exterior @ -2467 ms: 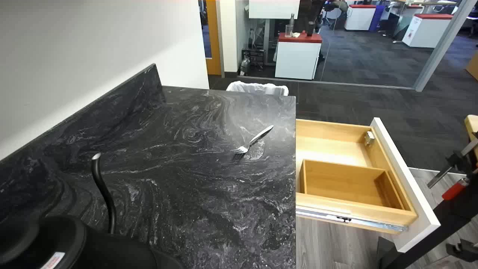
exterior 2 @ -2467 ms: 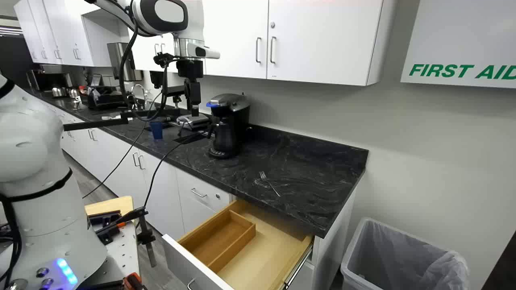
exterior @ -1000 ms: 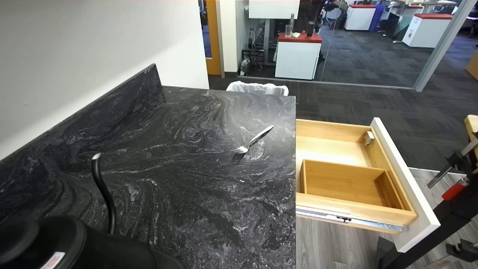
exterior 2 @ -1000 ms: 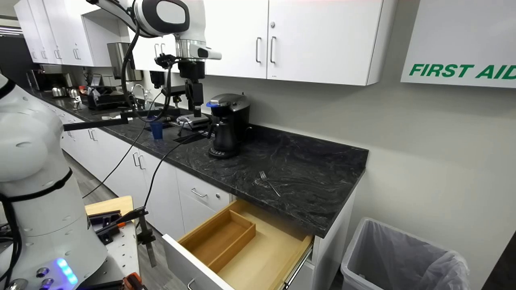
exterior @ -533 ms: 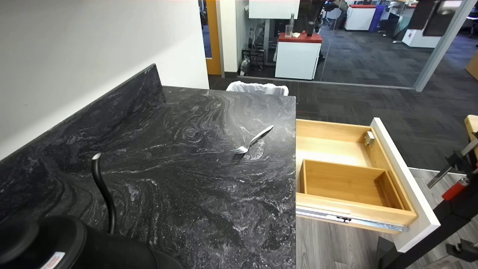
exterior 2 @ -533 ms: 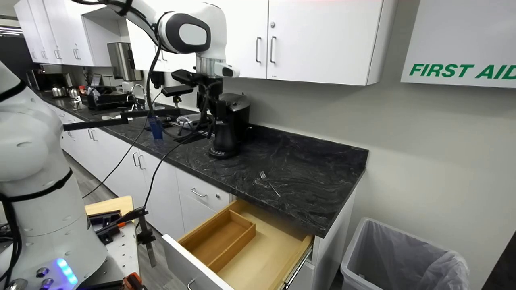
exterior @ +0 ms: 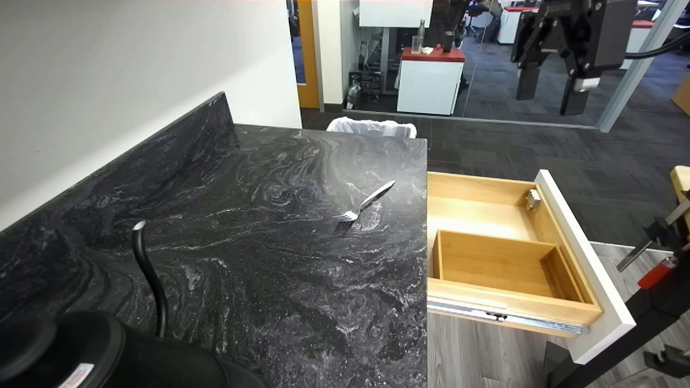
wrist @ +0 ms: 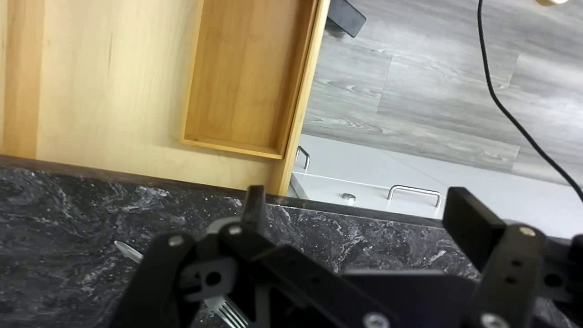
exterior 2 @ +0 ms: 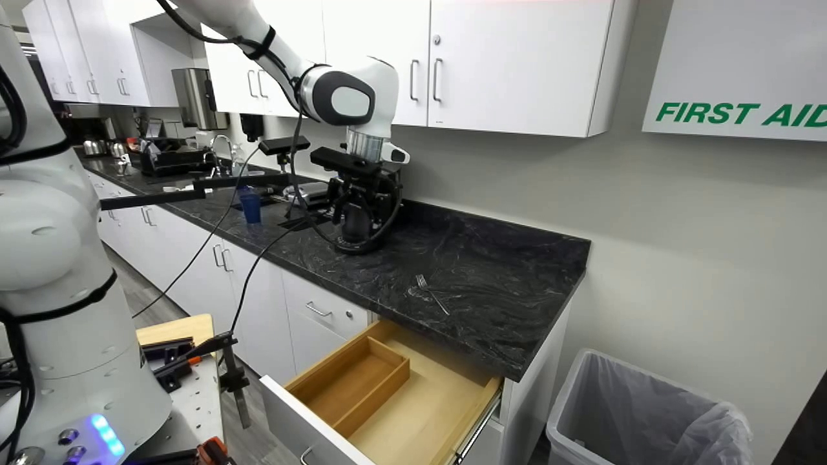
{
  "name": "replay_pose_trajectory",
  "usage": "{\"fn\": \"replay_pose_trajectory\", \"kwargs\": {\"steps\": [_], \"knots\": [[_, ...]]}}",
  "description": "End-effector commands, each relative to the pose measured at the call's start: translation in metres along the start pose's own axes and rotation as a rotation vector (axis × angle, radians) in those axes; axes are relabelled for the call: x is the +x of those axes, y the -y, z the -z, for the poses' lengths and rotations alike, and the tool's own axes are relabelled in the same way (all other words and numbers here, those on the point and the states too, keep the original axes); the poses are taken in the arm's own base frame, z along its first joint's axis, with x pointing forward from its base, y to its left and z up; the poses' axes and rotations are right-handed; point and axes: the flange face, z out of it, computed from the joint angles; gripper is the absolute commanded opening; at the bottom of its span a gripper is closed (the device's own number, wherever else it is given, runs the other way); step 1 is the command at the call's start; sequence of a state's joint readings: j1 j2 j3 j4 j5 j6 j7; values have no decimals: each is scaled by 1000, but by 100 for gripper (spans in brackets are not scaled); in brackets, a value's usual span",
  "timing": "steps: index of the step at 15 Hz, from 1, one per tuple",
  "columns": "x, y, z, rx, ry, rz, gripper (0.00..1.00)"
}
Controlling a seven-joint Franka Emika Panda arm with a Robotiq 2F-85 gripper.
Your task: Pick the fork on the counter and put it in the open drawer
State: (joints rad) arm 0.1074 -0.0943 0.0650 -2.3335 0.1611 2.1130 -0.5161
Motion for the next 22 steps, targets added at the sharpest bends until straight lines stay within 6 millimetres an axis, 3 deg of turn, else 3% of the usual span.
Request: {"fn": "replay_pose_trajectory", "kwargs": {"steps": [1,3,10,13,22], "knots": [[19,-12,-9,4,23,196,100],[27,-18,-14,10,18,269,100],[48,-30,8,-81,-113,409,100],[44,-26,-1,-49,-110,424,100],[47,-26,-1,-59,-96,413,100]]}}
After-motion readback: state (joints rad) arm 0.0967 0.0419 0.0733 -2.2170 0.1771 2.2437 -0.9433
